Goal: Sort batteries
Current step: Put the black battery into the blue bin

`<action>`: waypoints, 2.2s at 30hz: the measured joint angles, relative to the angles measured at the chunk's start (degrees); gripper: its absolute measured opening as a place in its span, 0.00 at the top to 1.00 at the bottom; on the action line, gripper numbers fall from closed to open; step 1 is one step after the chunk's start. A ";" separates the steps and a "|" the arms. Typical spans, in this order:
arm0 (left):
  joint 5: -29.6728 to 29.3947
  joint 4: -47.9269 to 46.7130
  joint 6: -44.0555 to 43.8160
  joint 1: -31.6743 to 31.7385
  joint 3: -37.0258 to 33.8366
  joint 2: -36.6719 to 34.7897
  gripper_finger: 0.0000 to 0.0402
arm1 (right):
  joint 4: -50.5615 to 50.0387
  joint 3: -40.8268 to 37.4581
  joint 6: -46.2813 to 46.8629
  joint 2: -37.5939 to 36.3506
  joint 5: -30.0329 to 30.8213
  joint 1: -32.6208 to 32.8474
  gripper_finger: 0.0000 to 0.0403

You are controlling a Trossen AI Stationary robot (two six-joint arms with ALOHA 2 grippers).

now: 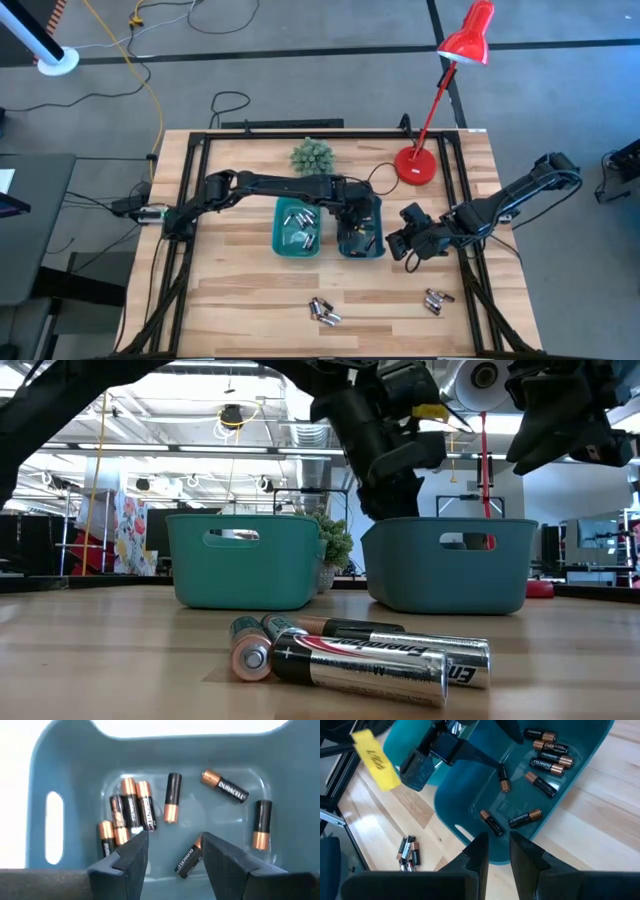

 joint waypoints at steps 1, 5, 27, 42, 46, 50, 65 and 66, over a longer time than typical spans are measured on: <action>-0.12 0.04 0.05 0.00 0.34 0.00 0.56 | 0.01 0.00 -0.01 0.00 0.00 0.00 0.77; -0.28 -0.11 -0.41 -0.01 2.72 -0.02 0.57 | 0.01 0.00 -0.08 0.00 0.00 0.00 0.77; -7.89 -9.72 -13.62 -6.62 14.30 -2.34 0.57 | -7.40 0.00 -1.31 0.00 -1.31 9.09 0.77; -18.12 1.93 -24.57 -19.59 4.17 -3.00 0.56 | -13.06 0.00 6.87 0.00 -0.76 22.00 0.77; -22.85 4.49 -29.75 -22.70 -0.73 -5.46 0.56 | -13.07 0.00 8.02 -0.01 -0.67 22.77 0.77; -27.33 12.43 -29.94 -25.12 -7.18 -10.17 0.56 | -12.97 0.00 7.78 0.00 -0.63 22.64 0.77; -25.16 42.40 -28.38 -29.87 -41.66 -31.55 0.56 | -12.31 0.00 -0.07 0.74 -8.17 19.42 0.71; -25.36 41.89 -28.53 -30.10 -43.02 -33.11 0.56 | -12.23 0.00 -0.09 1.12 -9.52 19.21 0.69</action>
